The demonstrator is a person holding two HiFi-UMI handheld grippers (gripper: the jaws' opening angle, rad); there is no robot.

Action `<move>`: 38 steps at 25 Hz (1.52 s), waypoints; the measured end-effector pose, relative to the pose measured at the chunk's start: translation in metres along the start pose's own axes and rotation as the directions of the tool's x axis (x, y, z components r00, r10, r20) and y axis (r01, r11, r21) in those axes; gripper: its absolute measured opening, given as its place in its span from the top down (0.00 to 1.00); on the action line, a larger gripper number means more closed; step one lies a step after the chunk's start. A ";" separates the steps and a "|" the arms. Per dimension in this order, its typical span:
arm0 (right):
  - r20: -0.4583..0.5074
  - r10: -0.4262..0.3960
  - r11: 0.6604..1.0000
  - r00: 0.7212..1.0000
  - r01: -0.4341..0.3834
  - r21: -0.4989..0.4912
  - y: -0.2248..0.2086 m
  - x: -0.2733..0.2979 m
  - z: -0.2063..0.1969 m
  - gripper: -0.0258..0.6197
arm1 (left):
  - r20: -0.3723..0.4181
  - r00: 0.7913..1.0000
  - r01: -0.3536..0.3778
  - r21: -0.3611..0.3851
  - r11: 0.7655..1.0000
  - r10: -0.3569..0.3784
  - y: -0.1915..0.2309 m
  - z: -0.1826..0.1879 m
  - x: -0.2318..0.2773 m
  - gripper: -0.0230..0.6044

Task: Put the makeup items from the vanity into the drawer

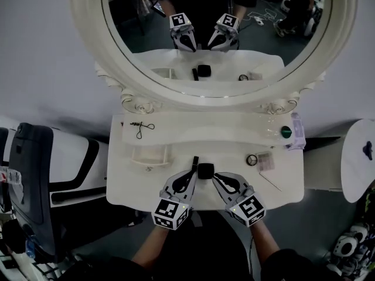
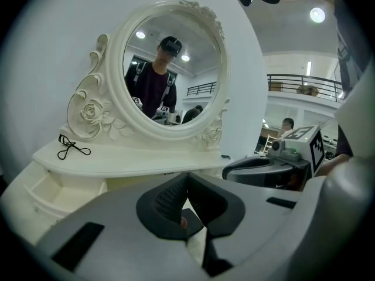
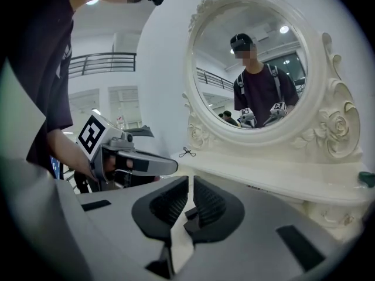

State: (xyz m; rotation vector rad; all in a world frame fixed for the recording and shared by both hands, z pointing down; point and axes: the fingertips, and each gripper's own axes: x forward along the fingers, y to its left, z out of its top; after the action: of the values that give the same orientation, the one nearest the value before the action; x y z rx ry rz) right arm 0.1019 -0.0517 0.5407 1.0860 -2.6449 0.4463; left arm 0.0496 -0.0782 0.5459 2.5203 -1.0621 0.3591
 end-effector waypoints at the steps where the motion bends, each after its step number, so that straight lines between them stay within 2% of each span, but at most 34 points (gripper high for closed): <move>1: -0.008 0.008 1.000 1.000 -0.008 -0.002 -0.002 0.002 -0.001 0.92 | -0.004 1.000 -0.006 -0.002 1.000 0.006 0.002 -0.002 0.001 0.94; 7: -0.061 0.048 0.997 0.997 -0.051 -0.049 -0.007 0.016 -0.013 0.91 | -0.025 0.999 -0.022 -0.023 0.999 0.022 0.010 -0.013 0.008 0.94; 12: -0.187 0.104 0.984 0.977 -0.128 -0.123 -0.005 0.038 -0.039 0.74 | -0.042 0.999 -0.018 -0.038 0.999 0.016 0.017 -0.023 0.014 0.94; 16: -0.303 0.131 0.963 0.944 -0.193 -0.187 -0.007 0.057 -0.068 0.63 | -0.054 0.998 -0.012 -0.052 0.999 0.009 0.024 -0.033 0.019 0.94; 21: -0.441 0.158 0.929 0.884 -0.284 -0.236 -0.014 0.077 -0.100 0.53 | -0.070 0.998 -0.007 -0.069 0.998 0.002 0.033 -0.046 0.023 0.94; 26: -0.522 0.182 0.899 0.833 -0.356 -0.255 -0.017 0.088 -0.121 0.46 | -0.083 0.996 -0.002 -0.082 0.997 -0.005 0.038 -0.059 0.023 0.94; 30: -0.586 0.166 0.868 0.793 -0.399 -0.294 -0.019 0.094 -0.137 0.41 | -0.090 0.996 -0.009 -0.090 0.996 0.001 0.044 -0.066 0.021 0.94; 32: -0.605 0.163 0.859 0.779 -0.413 -0.301 -0.019 0.097 -0.141 0.41 | -0.093 0.996 -0.013 -0.092 0.996 0.004 0.045 -0.069 0.020 0.94; 35: -0.620 0.181 0.863 0.764 -0.425 -0.273 -0.020 0.098 -0.143 0.41 | -0.095 0.995 -0.018 -0.099 0.995 0.009 0.047 -0.072 0.018 0.94; 38: -0.618 0.190 0.869 0.763 -0.424 -0.257 -0.021 0.098 -0.143 0.41 | -0.099 0.995 -0.019 -0.106 0.994 0.008 0.047 -0.074 0.016 0.94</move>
State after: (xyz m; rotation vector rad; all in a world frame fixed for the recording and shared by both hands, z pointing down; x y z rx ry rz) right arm 0.0651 -0.0754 0.7096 0.3001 -2.2114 0.2417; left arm 0.0195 -0.0860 0.6294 2.3774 -1.0330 0.4147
